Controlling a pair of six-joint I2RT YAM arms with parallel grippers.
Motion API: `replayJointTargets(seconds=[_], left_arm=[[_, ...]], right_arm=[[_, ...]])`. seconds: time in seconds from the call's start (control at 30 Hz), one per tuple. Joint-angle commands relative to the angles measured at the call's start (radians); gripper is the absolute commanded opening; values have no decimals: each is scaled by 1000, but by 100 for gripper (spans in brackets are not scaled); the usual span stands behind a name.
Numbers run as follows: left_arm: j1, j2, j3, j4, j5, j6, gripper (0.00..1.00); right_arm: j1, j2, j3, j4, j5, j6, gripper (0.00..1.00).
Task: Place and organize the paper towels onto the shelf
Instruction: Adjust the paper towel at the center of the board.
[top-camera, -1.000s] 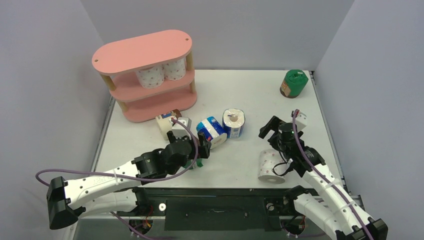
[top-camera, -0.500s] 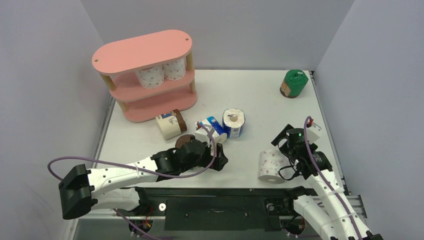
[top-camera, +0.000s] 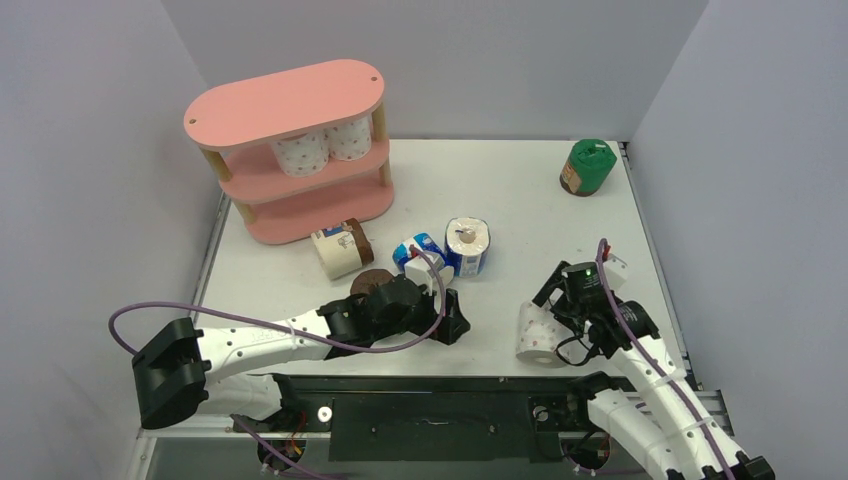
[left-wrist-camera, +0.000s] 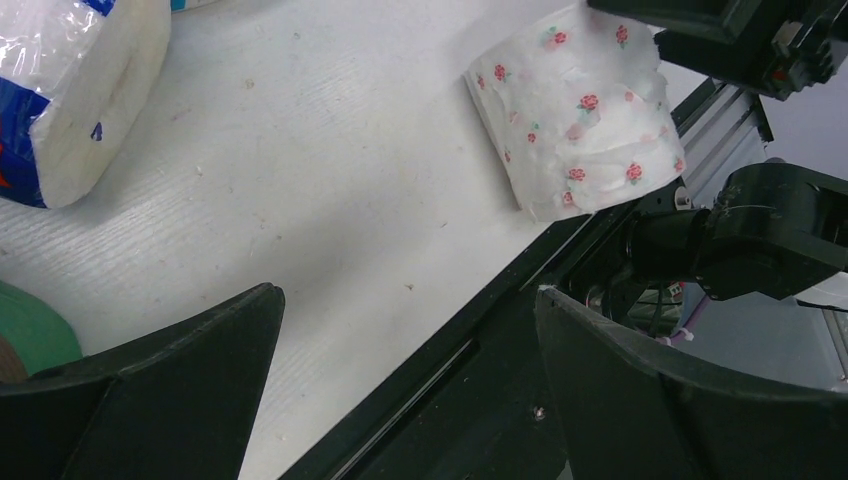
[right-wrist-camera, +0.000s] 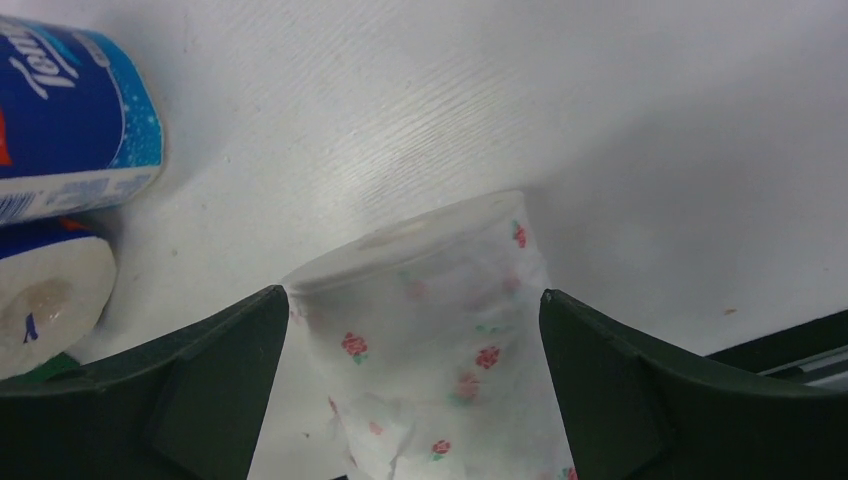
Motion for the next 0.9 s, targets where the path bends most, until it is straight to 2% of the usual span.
replayJointTargets(seconds=[0.0, 0.27, 0.47, 0.6, 0.73, 0.87], left_arm=[[-4, -2, 54, 46, 13, 2, 96], [-5, -4, 44, 30, -9, -13, 96], [-4, -12, 42, 6, -47, -23, 96], [-3, -14, 39, 5, -67, -32, 96], [-1, -4, 50, 11, -76, -22, 96], [10, 36, 71, 67, -1, -14, 96]], right_arm=[[64, -8, -25, 116, -67, 39, 91], [201, 98, -23, 260, -68, 66, 89], [247, 197, 17, 349, -56, 57, 89], [268, 248, 68, 346, -23, 31, 88], [269, 188, 112, 272, 55, 12, 89], [266, 63, 106, 187, 124, 17, 89]])
